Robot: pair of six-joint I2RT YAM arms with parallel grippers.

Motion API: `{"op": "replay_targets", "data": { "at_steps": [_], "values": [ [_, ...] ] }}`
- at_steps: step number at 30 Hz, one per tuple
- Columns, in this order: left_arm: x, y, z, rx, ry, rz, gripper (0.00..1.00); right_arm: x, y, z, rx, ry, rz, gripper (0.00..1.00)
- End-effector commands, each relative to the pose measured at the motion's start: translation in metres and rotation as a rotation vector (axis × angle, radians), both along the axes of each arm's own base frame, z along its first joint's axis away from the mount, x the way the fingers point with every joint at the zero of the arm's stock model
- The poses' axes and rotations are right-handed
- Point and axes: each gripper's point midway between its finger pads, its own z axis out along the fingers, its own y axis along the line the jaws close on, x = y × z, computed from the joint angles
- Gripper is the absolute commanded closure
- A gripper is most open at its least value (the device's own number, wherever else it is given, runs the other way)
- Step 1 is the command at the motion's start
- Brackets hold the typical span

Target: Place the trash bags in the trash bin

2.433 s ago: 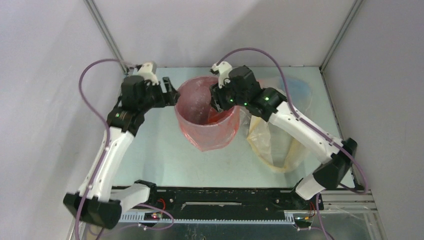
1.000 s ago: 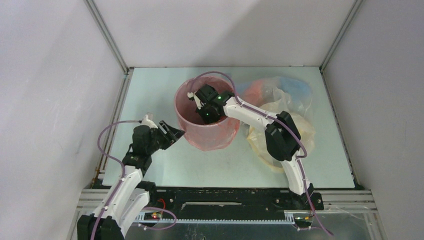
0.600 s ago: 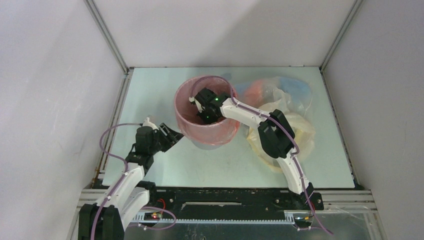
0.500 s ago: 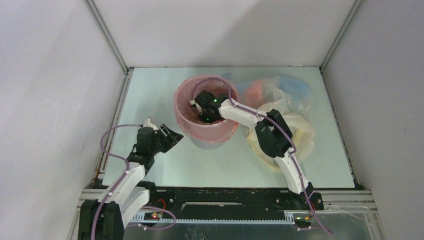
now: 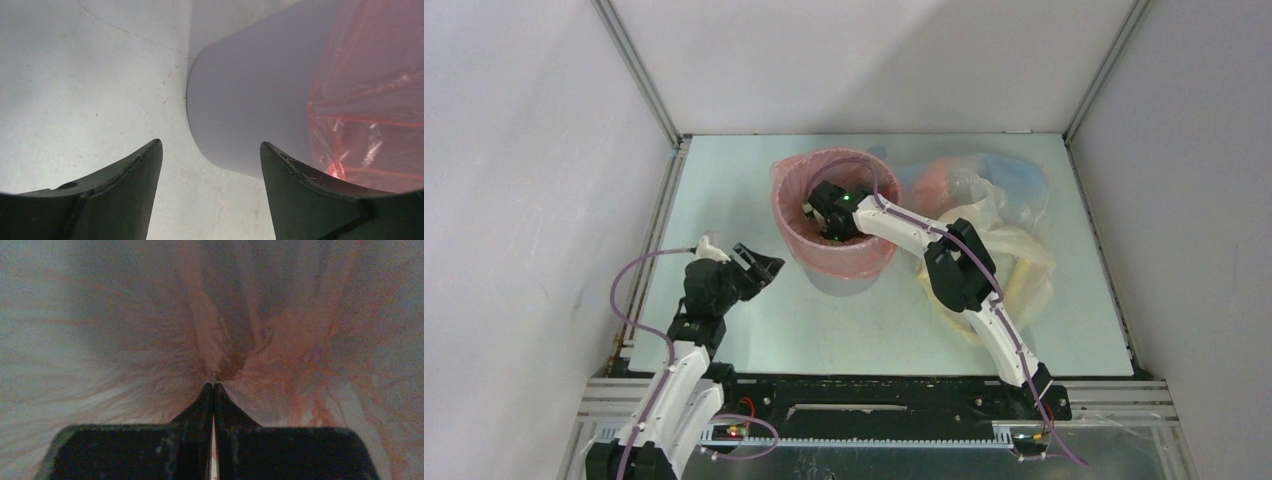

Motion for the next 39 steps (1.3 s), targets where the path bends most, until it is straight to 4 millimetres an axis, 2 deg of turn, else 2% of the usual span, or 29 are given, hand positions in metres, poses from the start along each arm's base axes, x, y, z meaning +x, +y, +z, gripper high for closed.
{"op": "replay_targets", "data": {
  "at_steps": [1, 3, 10, 13, 20, 27, 33, 39],
  "values": [
    [0.006, 0.003, 0.036, -0.025, -0.076, -0.008, 0.23, 0.012, 0.007, -0.010, -0.005, -0.009, 0.009, 1.00],
    [0.006, 0.004, 0.039, -0.050, -0.077, -0.014, 0.24, 0.015, 0.008, -0.003, 0.000, -0.022, 0.005, 1.00],
    [0.016, 0.022, 0.061, -0.101, -0.124, 0.025, 0.25, 0.017, 0.020, 0.054, 0.102, -0.121, 0.011, 1.00],
    [0.025, 0.027, 0.082, -0.137, -0.174, 0.036, 0.24, 0.020, 0.024, 0.073, 0.141, -0.171, -0.001, 0.98],
    [0.047, 0.033, 0.138, -0.211, -0.300, 0.036, 0.24, 0.022, 0.028, 0.098, 0.197, -0.221, 0.003, 0.94],
    [0.066, 0.035, 0.174, -0.274, -0.374, 0.039, 0.25, 0.019, 0.027, 0.134, 0.250, -0.268, 0.005, 0.93],
    [0.091, 0.037, 0.178, -0.322, -0.352, 0.030, 0.24, 0.016, 0.023, 0.170, 0.276, -0.344, 0.005, 0.88],
    [0.113, 0.039, 0.171, -0.332, -0.318, 0.044, 0.23, 0.013, 0.014, 0.203, 0.301, -0.411, 0.000, 0.74]
  ]
}}
